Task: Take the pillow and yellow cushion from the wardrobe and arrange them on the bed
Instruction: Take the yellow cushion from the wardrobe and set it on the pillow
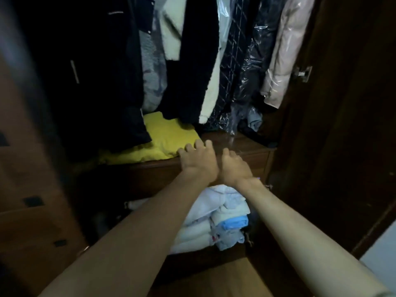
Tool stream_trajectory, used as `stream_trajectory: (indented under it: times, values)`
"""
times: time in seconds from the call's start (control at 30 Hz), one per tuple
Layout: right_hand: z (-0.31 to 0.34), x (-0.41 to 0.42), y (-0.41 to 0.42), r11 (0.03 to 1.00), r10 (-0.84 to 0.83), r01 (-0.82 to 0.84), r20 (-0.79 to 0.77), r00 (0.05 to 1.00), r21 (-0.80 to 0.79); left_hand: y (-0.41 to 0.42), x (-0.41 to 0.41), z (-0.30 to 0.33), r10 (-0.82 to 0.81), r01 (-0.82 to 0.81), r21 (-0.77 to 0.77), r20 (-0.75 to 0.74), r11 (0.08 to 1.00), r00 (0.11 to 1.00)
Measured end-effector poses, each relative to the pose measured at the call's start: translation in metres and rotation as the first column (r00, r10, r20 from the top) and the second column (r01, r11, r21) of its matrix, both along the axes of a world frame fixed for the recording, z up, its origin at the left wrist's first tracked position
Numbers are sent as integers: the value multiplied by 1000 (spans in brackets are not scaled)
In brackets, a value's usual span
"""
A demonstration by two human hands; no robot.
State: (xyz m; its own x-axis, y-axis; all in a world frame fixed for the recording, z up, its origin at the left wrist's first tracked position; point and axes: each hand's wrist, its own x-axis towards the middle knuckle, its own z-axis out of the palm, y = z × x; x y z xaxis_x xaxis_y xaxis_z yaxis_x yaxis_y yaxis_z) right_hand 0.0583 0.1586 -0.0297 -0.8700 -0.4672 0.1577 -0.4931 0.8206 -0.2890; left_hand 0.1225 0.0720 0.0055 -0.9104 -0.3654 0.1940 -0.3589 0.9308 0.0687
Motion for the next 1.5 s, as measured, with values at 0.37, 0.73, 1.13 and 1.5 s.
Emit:
stream_trajectory:
  times: [0.37, 0.73, 1.13, 1.5]
  values:
    - [-11, -179, -192, 952, 298, -298, 3, 954, 71, -217, -148, -17, 416, -428, 65, 143, 902, 898]
    - [-60, -214, -257, 961, 274, -274, 4, 962, -36, -270, -174, -72, 490, -472, 227, -23, 852, 872]
    - [-47, -166, -171, 988, 133, -136, -49, 990, -66, -249, -122, -59, 488, -475, 338, 51, 813, 871]
    - [-63, -170, -169, 950, 298, -294, 18, 954, -102, -222, -109, -68, 597, -540, 440, 11, 717, 802]
